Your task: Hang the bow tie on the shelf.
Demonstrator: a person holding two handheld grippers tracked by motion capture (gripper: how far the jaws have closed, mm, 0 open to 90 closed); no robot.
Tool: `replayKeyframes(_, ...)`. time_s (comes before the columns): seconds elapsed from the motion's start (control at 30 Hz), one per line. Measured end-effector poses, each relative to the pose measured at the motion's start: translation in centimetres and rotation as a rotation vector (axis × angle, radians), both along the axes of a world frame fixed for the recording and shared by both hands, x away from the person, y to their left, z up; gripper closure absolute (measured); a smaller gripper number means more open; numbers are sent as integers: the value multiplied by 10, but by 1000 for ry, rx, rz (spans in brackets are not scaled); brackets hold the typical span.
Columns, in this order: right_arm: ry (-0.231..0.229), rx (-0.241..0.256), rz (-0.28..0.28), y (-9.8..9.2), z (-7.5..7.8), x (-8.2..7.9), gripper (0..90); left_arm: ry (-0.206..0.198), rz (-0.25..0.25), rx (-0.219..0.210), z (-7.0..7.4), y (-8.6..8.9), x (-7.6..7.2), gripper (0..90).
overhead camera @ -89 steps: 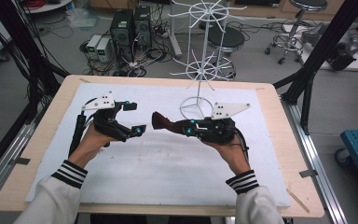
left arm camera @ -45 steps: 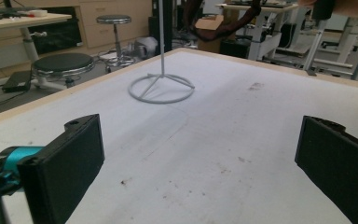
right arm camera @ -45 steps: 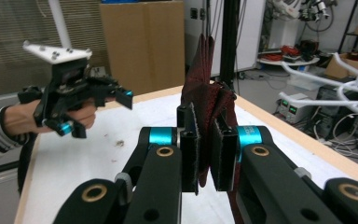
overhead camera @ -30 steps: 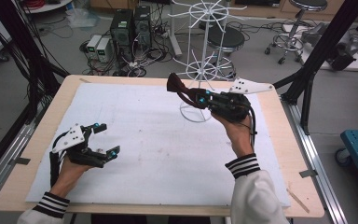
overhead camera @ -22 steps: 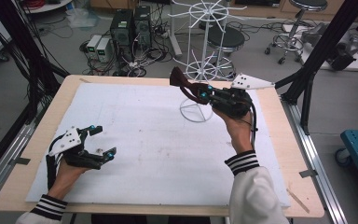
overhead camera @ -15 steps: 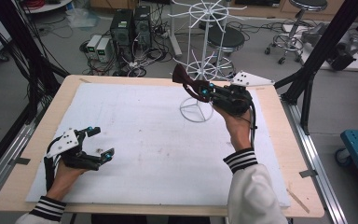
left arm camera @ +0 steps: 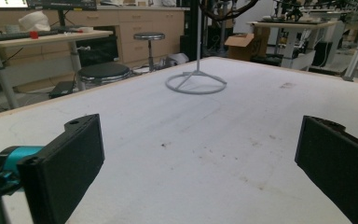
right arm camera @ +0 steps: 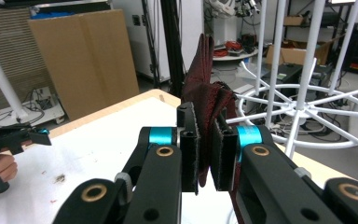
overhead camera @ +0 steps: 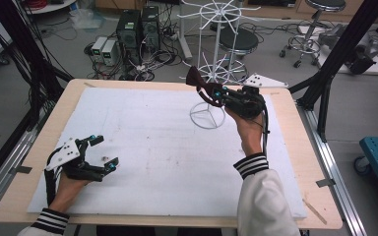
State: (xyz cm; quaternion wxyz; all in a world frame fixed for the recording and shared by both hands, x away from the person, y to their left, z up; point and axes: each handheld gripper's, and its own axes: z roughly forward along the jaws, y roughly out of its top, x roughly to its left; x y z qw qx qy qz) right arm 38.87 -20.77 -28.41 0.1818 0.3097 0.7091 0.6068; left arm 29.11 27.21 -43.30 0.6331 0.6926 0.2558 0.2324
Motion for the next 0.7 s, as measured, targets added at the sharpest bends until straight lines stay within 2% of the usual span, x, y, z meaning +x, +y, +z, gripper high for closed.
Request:
replayKeyframes(0.13,21,-2,-3,1,-3,4,844,14,3,7,-5,2,-1,17)
replayKeyframes(0.27,34,-6,-13,1,-6,8,844,5,5,0,-6,3,-3,17)
replayKeyframes(0.43,29,-16,-44,2,-6,8,843,-25,18,-19,-8,5,-6,17)
replayKeyframes(0.7,18,-29,-60,1,-5,9,841,-15,22,-3,-12,4,-6,17)
